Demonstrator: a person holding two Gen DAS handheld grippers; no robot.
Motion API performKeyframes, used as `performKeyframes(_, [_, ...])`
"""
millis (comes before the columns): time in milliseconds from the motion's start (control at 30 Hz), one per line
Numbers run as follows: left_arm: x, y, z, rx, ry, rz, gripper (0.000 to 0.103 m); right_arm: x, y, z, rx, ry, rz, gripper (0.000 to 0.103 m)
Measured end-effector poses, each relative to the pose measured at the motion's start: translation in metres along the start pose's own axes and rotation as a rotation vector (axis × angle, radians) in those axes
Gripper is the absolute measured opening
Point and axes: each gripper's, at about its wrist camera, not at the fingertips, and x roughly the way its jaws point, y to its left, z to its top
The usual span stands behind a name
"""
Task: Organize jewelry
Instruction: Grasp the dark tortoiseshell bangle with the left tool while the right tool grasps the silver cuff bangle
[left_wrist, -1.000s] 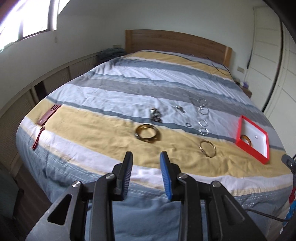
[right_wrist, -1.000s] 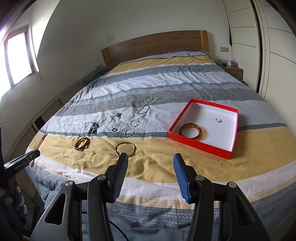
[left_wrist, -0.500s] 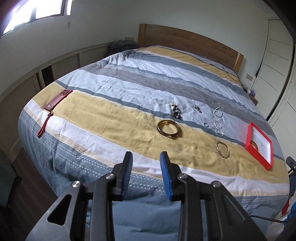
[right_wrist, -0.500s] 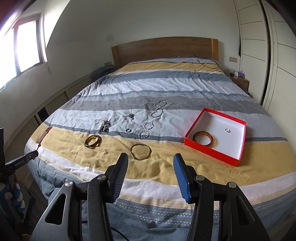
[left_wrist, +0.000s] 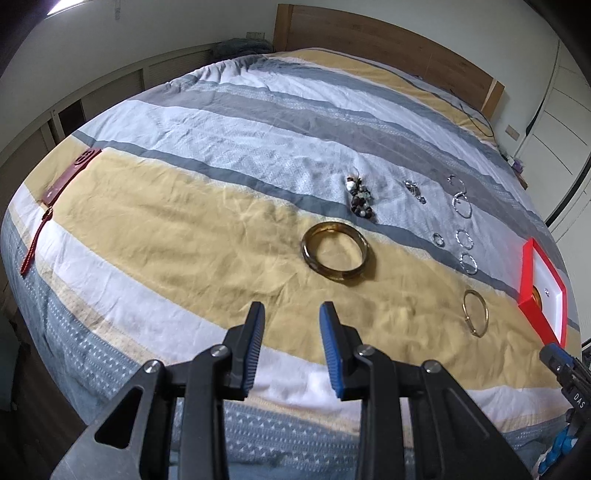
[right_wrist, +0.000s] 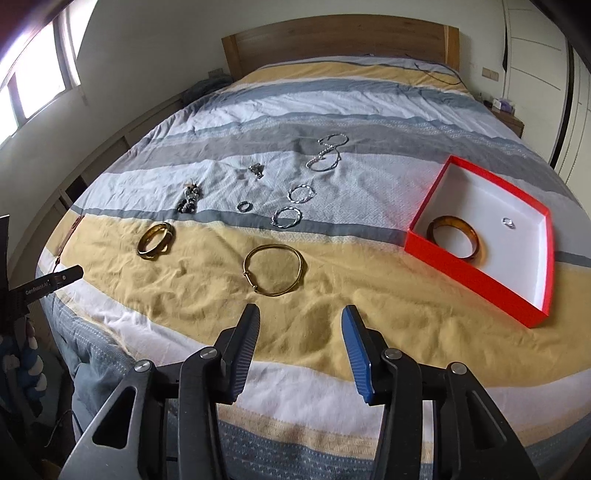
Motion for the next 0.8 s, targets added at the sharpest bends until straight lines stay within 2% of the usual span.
performKeyframes(267, [0.078, -0.011, 0.038, -0.02, 0.068, 0.01, 0.029, 0.086, 0.006, 0.029, -0.026, 0.099, 0.042, 0.044])
performKeyframes(500, [0.129, -0.015, 0.039, -0.012, 0.122, 0.023, 0.029, 0.142, 0.008, 0.036, -0.056, 0.164, 0.046, 0.044])
performKeyframes(667, [0.143, -0.013, 0.039, -0.034, 0.111, 0.0, 0.036, 0.159, 0.008, 0.032, -0.082, 0.146, 0.051, 0.045])
performKeyframes(800, [0.146, -0.022, 0.037, 0.007, 0.076, 0.042, 0.038, 0.165, 0.009, 0.032, -0.097, 0.118, 0.056, 0.046])
